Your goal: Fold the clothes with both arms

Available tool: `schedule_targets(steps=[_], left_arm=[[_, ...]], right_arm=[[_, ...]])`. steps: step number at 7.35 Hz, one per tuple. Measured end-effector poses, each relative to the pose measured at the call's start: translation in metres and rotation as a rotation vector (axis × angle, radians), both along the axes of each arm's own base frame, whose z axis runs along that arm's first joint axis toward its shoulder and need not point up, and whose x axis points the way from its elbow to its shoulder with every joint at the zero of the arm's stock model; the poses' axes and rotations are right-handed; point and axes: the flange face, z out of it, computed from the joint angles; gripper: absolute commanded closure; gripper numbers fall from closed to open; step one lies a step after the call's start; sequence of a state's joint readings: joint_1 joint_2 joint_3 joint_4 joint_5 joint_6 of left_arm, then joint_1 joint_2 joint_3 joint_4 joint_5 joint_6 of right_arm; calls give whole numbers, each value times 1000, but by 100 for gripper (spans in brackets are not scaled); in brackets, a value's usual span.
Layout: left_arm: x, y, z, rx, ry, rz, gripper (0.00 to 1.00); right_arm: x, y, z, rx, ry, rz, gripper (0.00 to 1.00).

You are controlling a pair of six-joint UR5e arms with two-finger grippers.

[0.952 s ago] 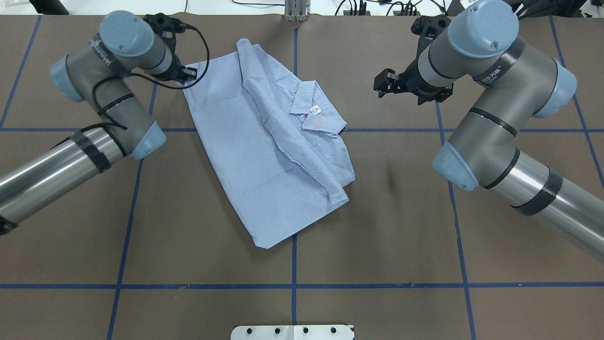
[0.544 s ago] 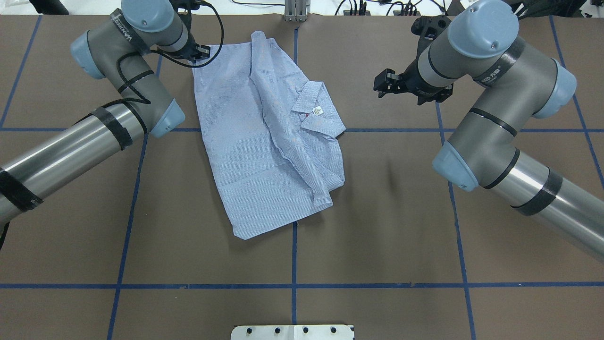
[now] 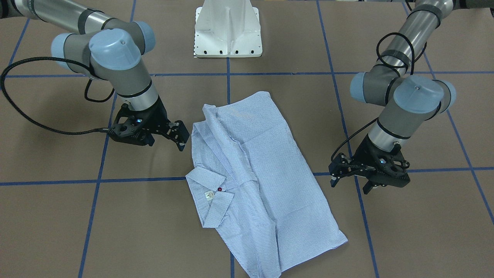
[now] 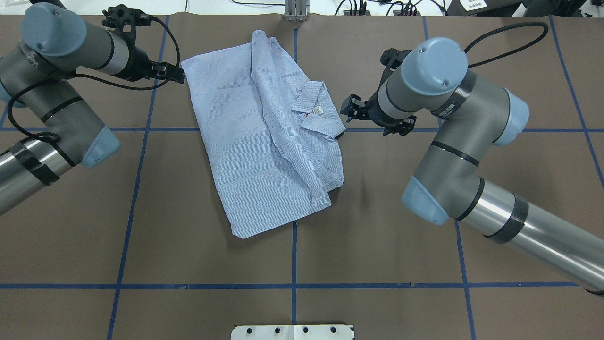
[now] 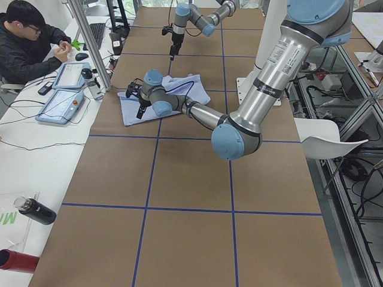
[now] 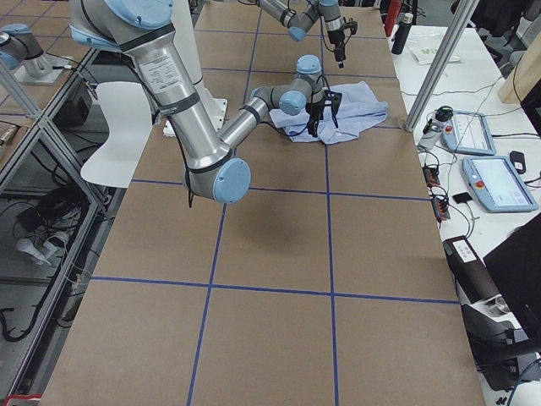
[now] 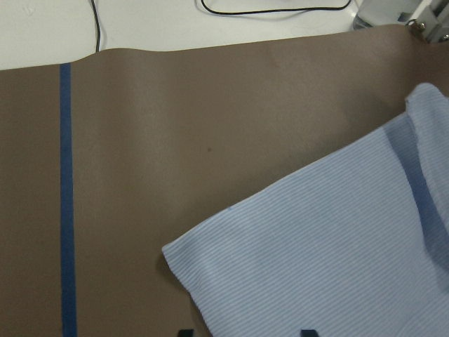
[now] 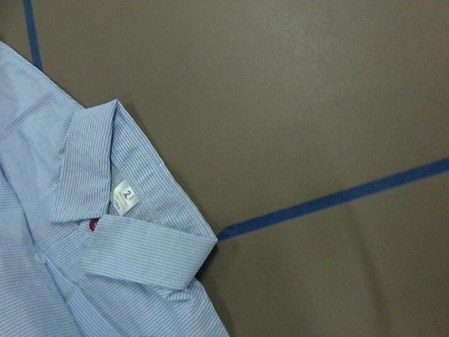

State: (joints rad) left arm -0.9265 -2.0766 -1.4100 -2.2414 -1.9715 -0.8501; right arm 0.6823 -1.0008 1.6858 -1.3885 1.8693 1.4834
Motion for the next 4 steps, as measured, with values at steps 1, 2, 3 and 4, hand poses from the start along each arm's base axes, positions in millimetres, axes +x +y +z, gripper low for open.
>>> schedule_targets(steps=[1, 2, 3, 4], left_arm=[[-5, 7, 1, -1, 4, 0, 0], [-8, 10, 2, -1, 5, 0, 0], [-9, 12, 2, -5, 8, -3, 0], [-9, 13, 0, -15, 17, -10, 0]], right_arm=[[-21, 18, 0, -56, -9, 45, 10], [-41, 35, 1, -101, -11, 90, 16], [-56, 50, 3, -143, -14, 131, 19], [-68, 62, 5, -191, -15, 169, 21]])
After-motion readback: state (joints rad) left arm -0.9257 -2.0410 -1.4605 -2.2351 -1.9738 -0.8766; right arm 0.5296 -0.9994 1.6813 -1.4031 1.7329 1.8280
